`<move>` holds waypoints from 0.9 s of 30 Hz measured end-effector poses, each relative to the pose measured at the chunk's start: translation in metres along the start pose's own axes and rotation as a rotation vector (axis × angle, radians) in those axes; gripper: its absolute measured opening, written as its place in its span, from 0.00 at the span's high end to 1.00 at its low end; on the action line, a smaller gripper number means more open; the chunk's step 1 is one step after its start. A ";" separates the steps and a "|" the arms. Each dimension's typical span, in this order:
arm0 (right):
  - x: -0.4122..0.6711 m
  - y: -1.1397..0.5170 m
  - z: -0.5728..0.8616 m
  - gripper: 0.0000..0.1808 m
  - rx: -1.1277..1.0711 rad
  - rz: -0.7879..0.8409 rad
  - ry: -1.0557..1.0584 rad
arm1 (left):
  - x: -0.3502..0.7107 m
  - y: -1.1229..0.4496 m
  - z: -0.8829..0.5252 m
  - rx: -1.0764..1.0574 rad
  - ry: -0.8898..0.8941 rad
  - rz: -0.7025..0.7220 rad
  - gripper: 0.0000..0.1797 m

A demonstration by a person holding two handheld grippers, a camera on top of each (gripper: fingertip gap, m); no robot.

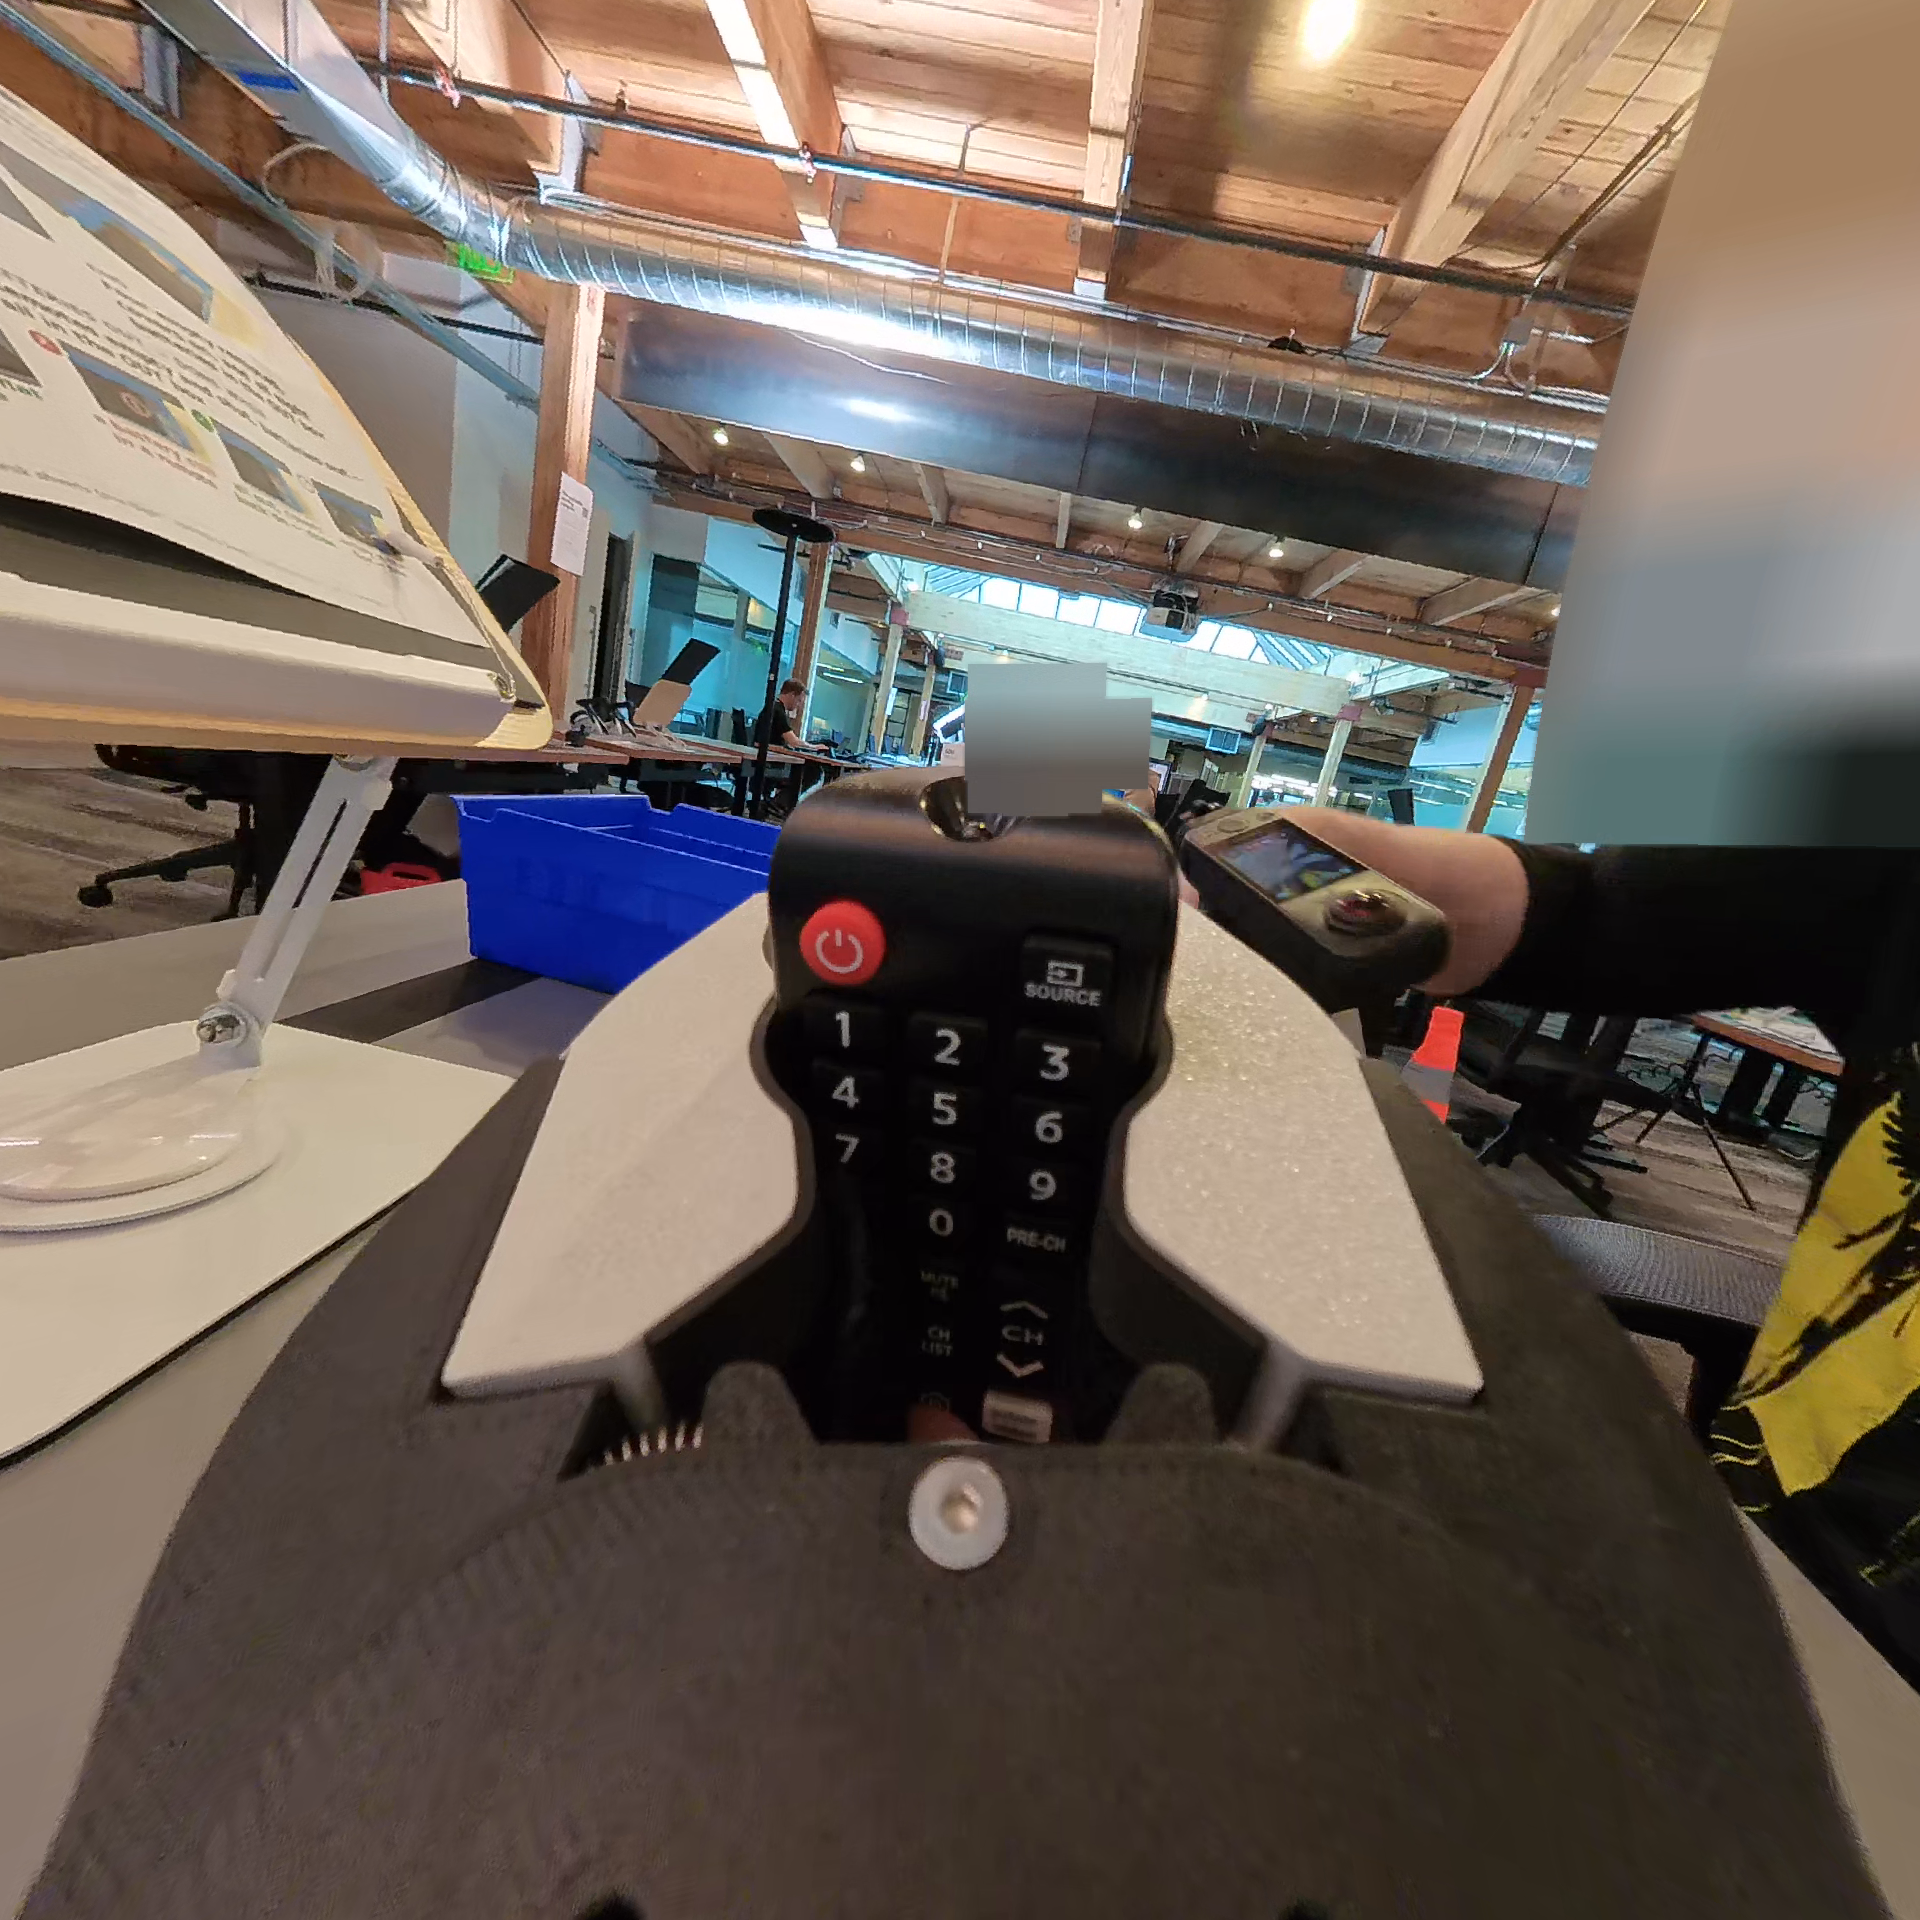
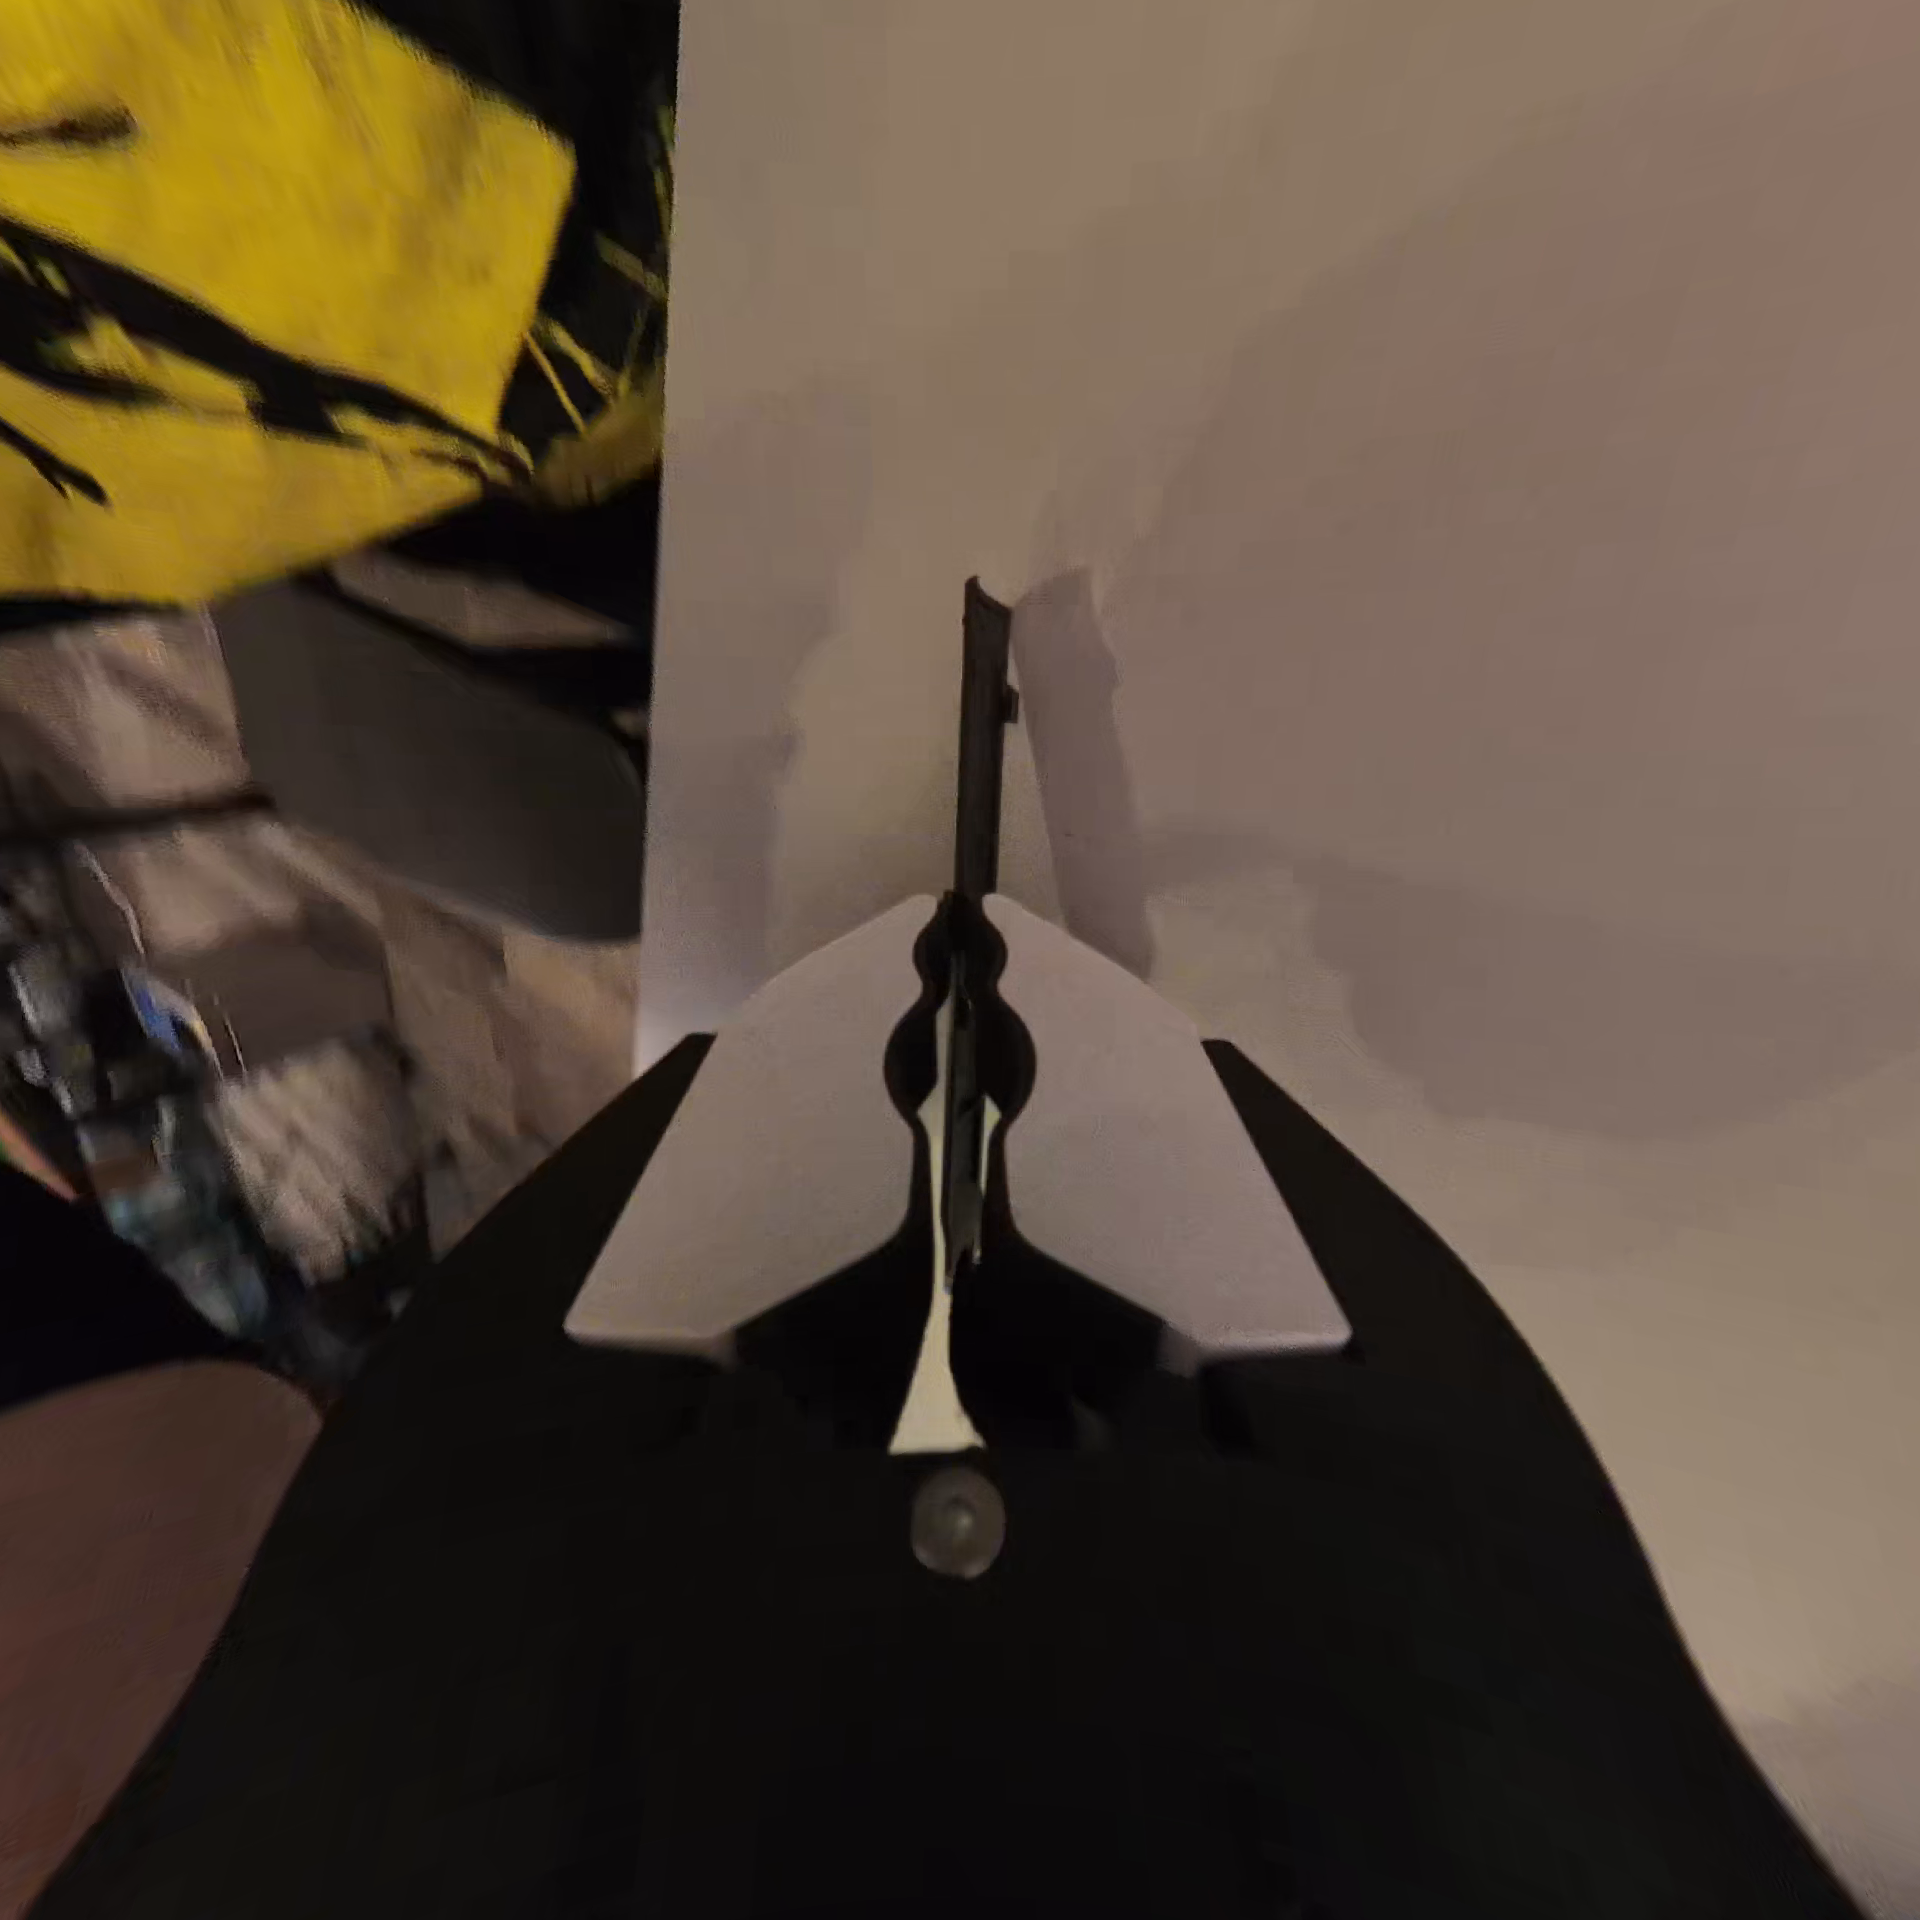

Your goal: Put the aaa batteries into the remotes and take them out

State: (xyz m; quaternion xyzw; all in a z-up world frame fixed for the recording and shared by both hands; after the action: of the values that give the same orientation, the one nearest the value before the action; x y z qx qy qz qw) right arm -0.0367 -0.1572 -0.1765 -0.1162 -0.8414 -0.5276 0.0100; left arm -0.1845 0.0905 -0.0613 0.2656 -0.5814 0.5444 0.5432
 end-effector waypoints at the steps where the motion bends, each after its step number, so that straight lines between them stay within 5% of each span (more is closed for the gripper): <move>1: 0.003 0.003 0.006 0.99 0.008 -0.073 0.054 | 0.000 0.001 -0.001 0.000 0.003 0.002 0.67; 4: 0.019 0.008 0.029 0.99 0.015 -0.244 0.198 | -0.001 0.003 -0.002 -0.004 0.013 0.000 0.67; 9: 0.043 0.011 0.049 0.78 -0.005 -0.287 0.168 | -0.002 0.008 -0.006 0.006 0.018 0.002 0.67; 18: 0.043 0.045 0.040 0.77 -0.292 0.501 -0.606 | 0.004 0.015 -0.010 0.025 0.033 0.047 0.67; 23: 0.040 0.011 0.032 0.66 -0.432 0.630 -0.857 | 0.002 0.014 -0.010 0.018 0.048 0.052 0.67; 27: 0.043 -0.001 0.051 0.66 -0.509 0.690 -0.963 | 0.005 0.016 -0.009 0.018 0.051 0.064 0.67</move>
State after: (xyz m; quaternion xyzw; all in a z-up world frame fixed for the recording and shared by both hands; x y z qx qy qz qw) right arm -0.0734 -0.1043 -0.1939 -0.6025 -0.5147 -0.5660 -0.2274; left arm -0.1968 0.1049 -0.0635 0.2379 -0.5707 0.5734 0.5374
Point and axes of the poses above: each gripper's, where its closed fingertips meet, y back along the fingers, x out of its top, z = x × y across the jaws, the point moved 2 cm from there along y, back along the fingers, and after that the axes turned 4 degrees about -x, right-handed, at the moved point
